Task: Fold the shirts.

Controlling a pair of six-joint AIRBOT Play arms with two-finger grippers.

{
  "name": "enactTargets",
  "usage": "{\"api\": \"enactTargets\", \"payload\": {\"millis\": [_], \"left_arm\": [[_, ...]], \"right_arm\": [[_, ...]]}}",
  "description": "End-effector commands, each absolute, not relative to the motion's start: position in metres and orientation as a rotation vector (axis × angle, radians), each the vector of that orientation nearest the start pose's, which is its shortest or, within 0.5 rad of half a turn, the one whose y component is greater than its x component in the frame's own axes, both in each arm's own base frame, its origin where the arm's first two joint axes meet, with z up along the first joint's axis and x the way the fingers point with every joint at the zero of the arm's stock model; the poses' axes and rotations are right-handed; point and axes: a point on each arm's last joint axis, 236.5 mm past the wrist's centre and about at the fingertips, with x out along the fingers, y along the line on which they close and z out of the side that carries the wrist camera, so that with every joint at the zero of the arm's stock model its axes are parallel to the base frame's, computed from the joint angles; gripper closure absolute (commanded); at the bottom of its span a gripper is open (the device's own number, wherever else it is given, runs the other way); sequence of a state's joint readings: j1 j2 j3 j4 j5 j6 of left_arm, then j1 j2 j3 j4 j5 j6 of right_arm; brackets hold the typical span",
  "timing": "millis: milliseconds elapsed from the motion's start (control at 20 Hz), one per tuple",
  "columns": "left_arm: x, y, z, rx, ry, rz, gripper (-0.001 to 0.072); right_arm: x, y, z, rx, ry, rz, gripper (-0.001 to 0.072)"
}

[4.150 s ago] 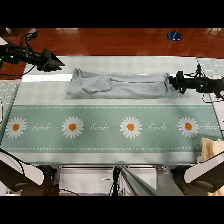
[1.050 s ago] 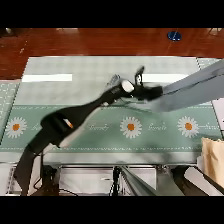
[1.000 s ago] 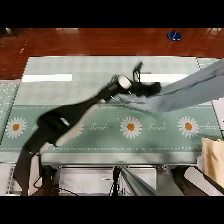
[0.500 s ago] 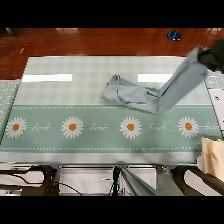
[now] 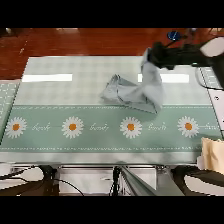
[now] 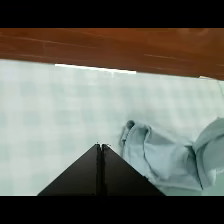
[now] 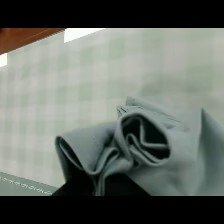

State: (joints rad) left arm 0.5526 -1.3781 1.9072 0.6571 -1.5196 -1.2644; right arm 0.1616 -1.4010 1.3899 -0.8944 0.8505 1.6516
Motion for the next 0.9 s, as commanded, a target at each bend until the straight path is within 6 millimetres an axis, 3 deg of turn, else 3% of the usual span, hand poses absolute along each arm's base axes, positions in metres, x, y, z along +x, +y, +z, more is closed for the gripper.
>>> {"api": "enactTargets", "payload": {"millis": [0,350,400,450,550,700,850], "left_arm": [[0.425,0.039,0.29,-0.407,0.681,-0.417,0.0685],[0.428,0.035,0.283,-0.376,0.702,-0.422,0.0685],[0.428,0.035,0.283,-0.376,0.702,-0.422,0.0685],[0.428,0.035,0.282,-0.376,0.702,-0.422,0.0685],[0.428,0.035,0.282,-0.377,0.704,-0.422,0.0685],[0.428,0.035,0.273,-0.394,0.722,-0.422,0.0685],[0.428,0.035,0.267,-0.407,0.736,-0.423,0.0685]], "right_arm": [[0.488,0.239,0.086,0.664,0.921,0.408,0.0685],[0.467,0.299,0.02,0.662,1.074,0.423,0.0679],[0.469,0.305,0.018,0.664,1.062,0.426,0.0592],[0.473,0.312,0.021,0.684,1.033,0.43,0.045],[0.489,0.322,0.043,0.779,0.933,0.43,0.0283],[0.512,0.315,0.095,0.914,0.76,0.435,0.0277],[0.519,0.272,0.149,0.863,0.638,0.44,0.028]]}}
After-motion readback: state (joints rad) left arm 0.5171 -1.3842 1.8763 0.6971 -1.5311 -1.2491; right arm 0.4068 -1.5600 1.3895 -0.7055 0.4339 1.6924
